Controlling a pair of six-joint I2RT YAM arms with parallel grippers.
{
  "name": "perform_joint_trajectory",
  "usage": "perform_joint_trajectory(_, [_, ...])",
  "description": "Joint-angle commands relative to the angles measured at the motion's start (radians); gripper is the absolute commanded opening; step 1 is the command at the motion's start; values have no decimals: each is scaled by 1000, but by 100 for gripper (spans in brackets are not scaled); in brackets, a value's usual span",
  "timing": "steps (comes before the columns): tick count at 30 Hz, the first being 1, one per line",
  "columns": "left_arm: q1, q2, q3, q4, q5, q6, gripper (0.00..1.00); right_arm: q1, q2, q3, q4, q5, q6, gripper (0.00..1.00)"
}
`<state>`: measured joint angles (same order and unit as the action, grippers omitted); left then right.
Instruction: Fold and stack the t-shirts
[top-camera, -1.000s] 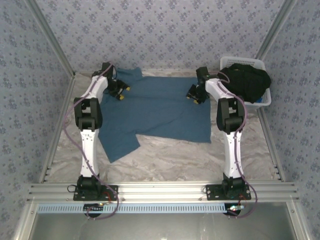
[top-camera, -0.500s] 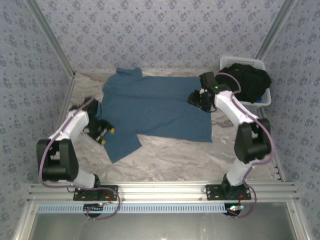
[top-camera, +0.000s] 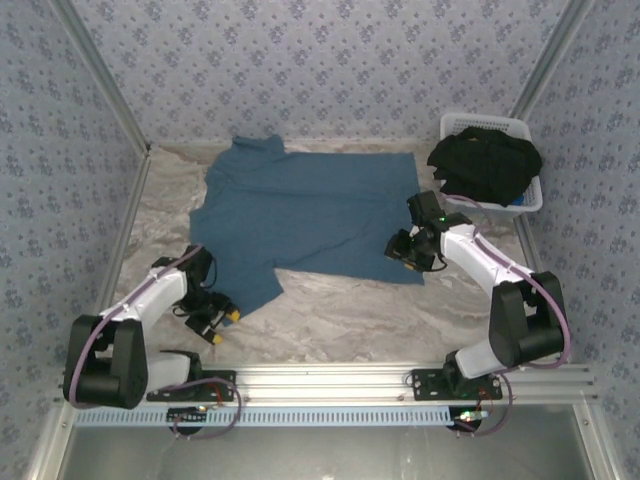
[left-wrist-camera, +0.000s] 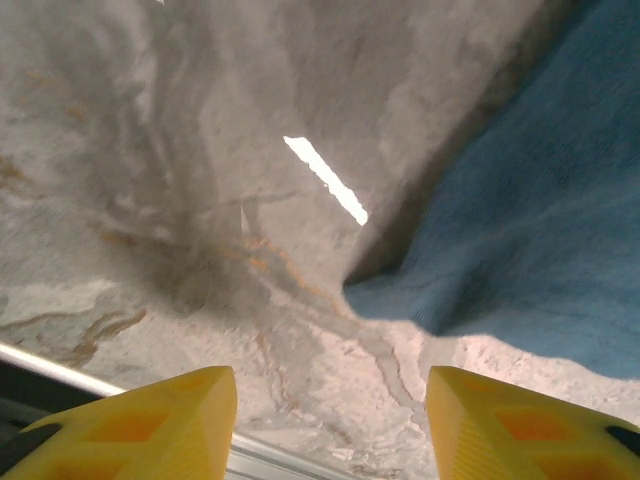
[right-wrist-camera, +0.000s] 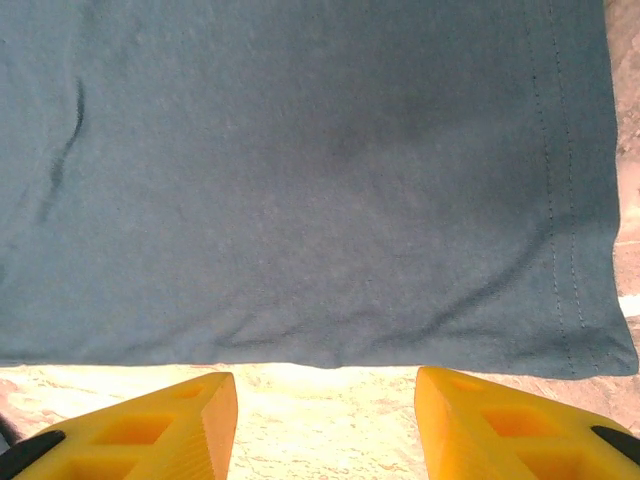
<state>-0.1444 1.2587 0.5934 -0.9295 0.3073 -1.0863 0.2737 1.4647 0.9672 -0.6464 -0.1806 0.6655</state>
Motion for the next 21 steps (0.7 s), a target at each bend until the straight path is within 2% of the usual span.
perform_joint_trajectory(1, [-3,47,21,69,-25,-10,51,5,-33,7,-13,-1,-6,52])
perform_joint_trajectory(5, [-5,86,95,96,-67,10,49,12,-35,8,-21,2,-12,52])
perform_joint_trajectory(11, [-5,165,86,88,-60,74,38,12,-36,12,-33,0,-13,52])
perform_joint_trajectory(16, [-6,150,94,49,-70,90,37,7,-39,18,-61,16,-15,52])
perform_joint_trajectory(21, [-10,134,81,35,-76,88,24,1,-41,13,-76,41,-8,52])
